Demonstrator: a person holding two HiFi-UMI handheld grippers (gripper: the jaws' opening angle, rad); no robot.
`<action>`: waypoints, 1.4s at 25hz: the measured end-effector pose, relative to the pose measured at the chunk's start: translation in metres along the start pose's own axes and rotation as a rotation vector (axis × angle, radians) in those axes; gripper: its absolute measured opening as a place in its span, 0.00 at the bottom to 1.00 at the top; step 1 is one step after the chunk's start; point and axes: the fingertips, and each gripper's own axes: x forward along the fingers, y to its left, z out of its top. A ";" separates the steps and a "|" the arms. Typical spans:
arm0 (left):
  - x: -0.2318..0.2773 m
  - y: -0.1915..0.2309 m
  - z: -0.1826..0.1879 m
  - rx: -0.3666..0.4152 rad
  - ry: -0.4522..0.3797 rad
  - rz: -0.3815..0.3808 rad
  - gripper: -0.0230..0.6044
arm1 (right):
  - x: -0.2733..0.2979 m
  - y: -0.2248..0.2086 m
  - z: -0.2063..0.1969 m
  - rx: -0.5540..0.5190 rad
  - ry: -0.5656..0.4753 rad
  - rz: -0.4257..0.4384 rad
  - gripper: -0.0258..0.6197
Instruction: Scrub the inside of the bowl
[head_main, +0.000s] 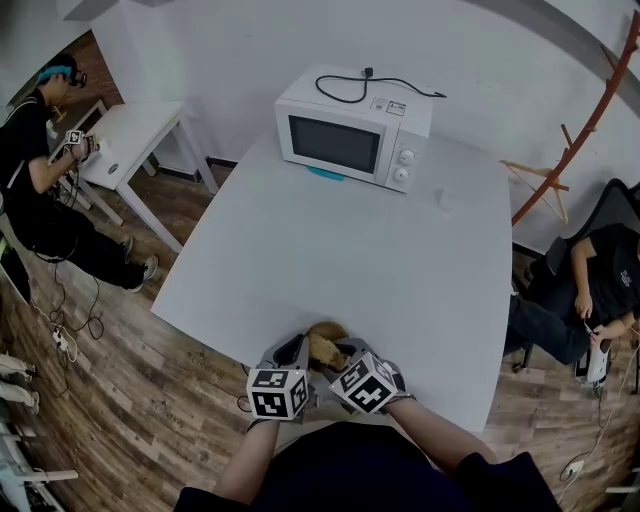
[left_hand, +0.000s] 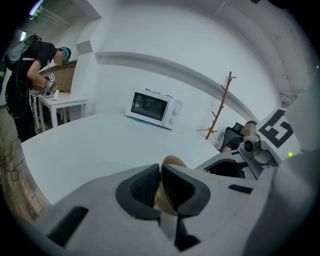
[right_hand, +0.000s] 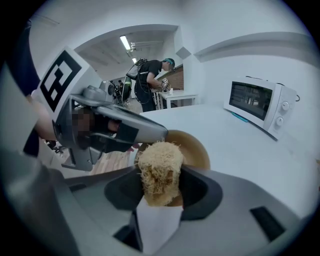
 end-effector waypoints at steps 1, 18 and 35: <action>0.000 0.001 0.000 0.000 0.000 0.002 0.08 | 0.000 0.002 -0.001 -0.007 0.005 0.003 0.33; 0.000 -0.002 -0.004 0.012 0.009 -0.030 0.08 | -0.004 -0.023 -0.021 -0.005 0.078 -0.056 0.33; 0.006 0.000 -0.005 0.002 0.018 -0.026 0.08 | 0.001 -0.016 0.000 -0.034 0.044 -0.064 0.33</action>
